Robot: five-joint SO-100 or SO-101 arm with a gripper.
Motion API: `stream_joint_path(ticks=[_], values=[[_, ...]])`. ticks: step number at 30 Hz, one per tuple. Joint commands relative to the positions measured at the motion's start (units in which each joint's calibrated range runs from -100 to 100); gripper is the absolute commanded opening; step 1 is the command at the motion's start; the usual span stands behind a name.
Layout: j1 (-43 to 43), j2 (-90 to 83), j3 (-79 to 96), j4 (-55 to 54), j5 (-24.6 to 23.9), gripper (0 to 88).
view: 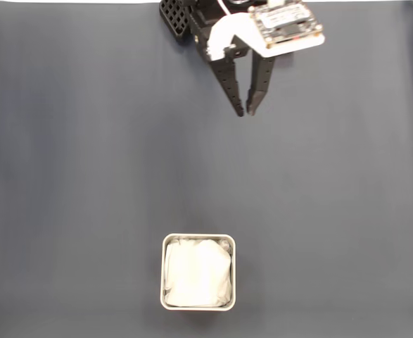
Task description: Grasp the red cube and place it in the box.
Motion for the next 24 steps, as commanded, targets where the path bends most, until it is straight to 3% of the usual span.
stream_joint_path(ticks=[1, 24], values=[[-2.81, -0.97, -2.30, -0.13, 0.15, 0.0], [-18.01, -7.47, 4.45, -0.13, 1.37, 0.0]])
